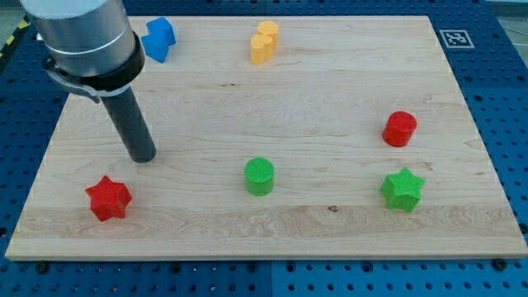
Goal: Move the arm to the center
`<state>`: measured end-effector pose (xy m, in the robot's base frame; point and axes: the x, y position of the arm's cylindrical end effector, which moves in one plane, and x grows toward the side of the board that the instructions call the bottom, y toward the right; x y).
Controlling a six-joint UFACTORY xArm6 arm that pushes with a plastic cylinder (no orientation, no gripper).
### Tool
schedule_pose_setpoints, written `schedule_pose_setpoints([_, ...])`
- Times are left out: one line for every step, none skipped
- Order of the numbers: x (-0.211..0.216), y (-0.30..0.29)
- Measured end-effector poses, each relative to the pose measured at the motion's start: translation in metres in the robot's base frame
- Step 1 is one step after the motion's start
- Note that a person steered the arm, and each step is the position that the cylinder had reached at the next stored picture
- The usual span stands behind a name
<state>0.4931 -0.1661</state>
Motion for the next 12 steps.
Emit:
schedule_pose_setpoints([-0.001, 0.000])
schedule_pose_setpoints([-0.009, 0.002])
schedule_pose_setpoints([-0.011, 0.002])
schedule_pose_setpoints([-0.011, 0.002])
schedule_pose_setpoints([-0.014, 0.007])
schedule_pose_setpoints([-0.014, 0.014])
schedule_pose_setpoints([-0.014, 0.022])
schedule_pose_setpoints([-0.016, 0.025])
schedule_pose_setpoints([-0.025, 0.025])
schedule_pose_setpoints([-0.036, 0.026])
schedule_pose_setpoints([-0.047, 0.037])
schedule_pose_setpoints([-0.047, 0.050])
